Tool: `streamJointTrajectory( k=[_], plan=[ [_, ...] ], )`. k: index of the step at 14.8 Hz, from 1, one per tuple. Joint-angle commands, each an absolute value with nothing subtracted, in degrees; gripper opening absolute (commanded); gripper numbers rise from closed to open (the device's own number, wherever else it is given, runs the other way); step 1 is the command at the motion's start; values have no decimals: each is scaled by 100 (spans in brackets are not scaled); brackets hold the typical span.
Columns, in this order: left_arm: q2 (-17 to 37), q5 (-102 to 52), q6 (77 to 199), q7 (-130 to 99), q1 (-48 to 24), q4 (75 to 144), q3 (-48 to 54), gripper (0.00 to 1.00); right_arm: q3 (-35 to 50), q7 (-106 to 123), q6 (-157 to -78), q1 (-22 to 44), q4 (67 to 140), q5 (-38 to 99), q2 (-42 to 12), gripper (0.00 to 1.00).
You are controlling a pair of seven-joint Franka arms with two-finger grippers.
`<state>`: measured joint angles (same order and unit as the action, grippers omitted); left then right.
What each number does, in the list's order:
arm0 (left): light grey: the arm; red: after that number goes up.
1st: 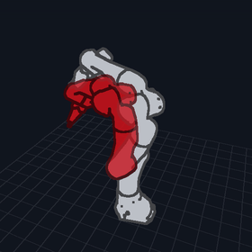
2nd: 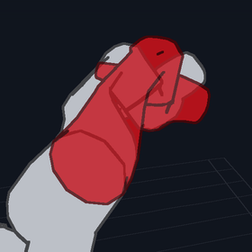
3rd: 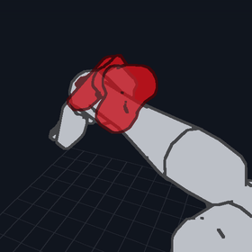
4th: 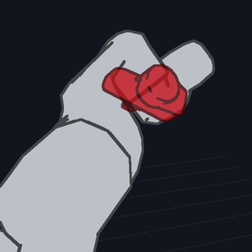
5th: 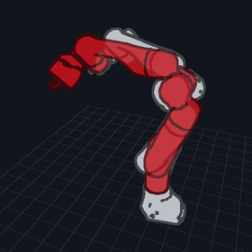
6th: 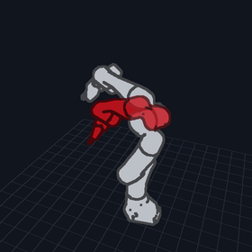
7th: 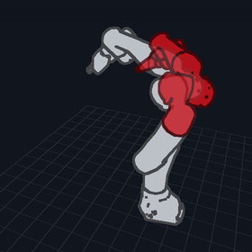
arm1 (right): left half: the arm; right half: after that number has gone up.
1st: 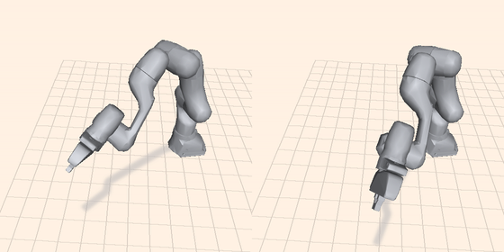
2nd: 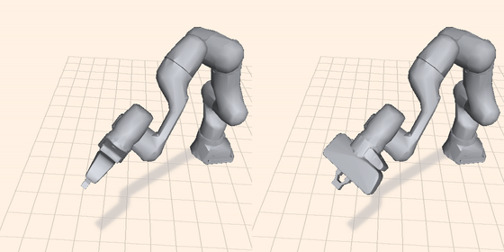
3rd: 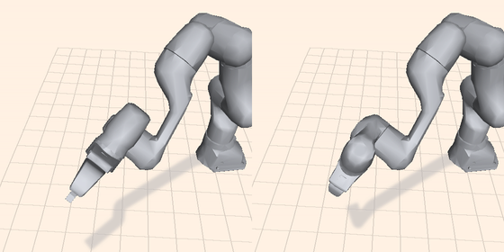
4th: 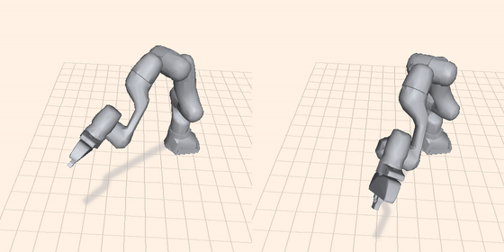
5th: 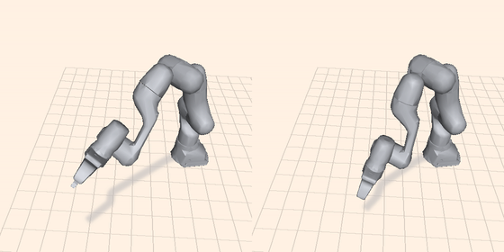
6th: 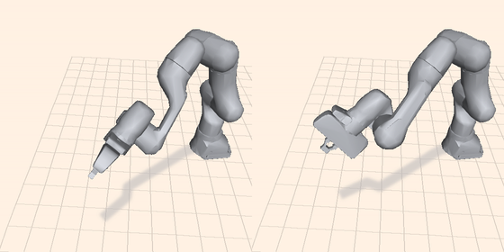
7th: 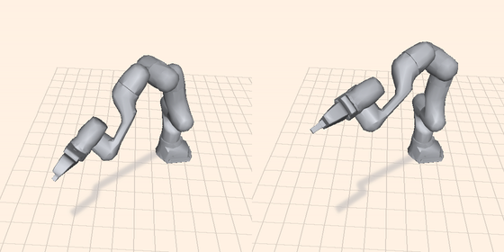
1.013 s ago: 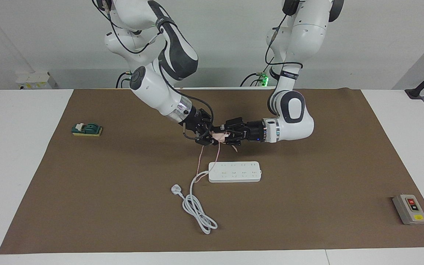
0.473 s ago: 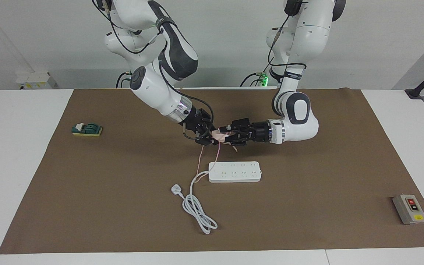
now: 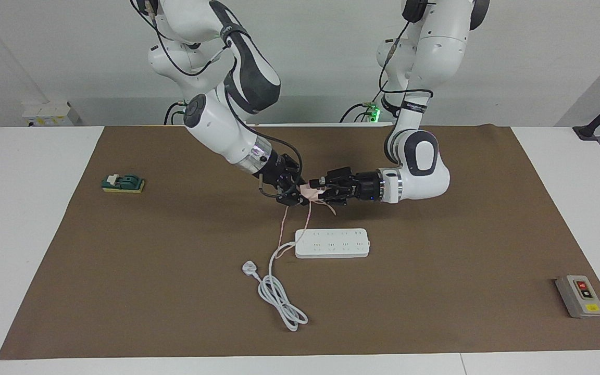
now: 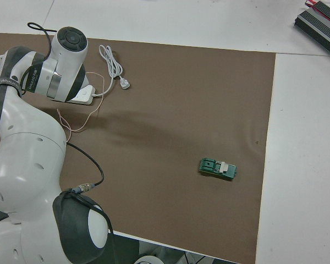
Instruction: Plug charger into power strip
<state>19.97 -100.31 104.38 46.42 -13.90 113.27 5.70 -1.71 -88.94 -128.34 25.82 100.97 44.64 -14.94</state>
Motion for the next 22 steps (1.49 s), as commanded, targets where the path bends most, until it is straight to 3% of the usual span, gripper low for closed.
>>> streamJointTrajectory(
  k=[1, 4, 9, 10, 18, 19, 20, 22],
  plan=[
    [1828, -10151, 10432, 4676, -1441, 11549, 536, 42, -132, -9062, -12735, 2522, 10020, 4421, -1503, 0],
    [1828, -10151, 10433, 4676, -1441, 11549, 536, 37, -141, -9062, -12735, 2522, 10020, 4421, -1503, 0],
    [1828, -10151, 10450, 4729, -1441, 11558, 536, 3, -141, -9062, -12735, 2522, 10020, 4421, -1503, 0],
    [1828, -10151, 10450, 4729, -1441, 11566, 536, 0, -132, -9062, -12735, 2522, 10011, 4421, -1503, 0],
    [1828, -10151, 10459, 4737, -1441, 11558, 545, 0, -141, -9070, -12735, 2522, 10011, 4421, -1503, 0],
    [1828, -10151, 10459, 4746, -1450, 11558, 545, 0, -149, -9157, -12744, 2557, 10011, 4421, -1494, 75],
    [1828, -10151, 10459, 4833, -1450, 11549, 545, 0, -149, -9228, -12762, 2584, 10011, 4325, -1494, 100],
    [1828, -10178, 10459, 4843, -1441, 11540, 545, 0, -150, -9229, -12779, 2610, 10011, 4263, -1494, 100]
  ],
)
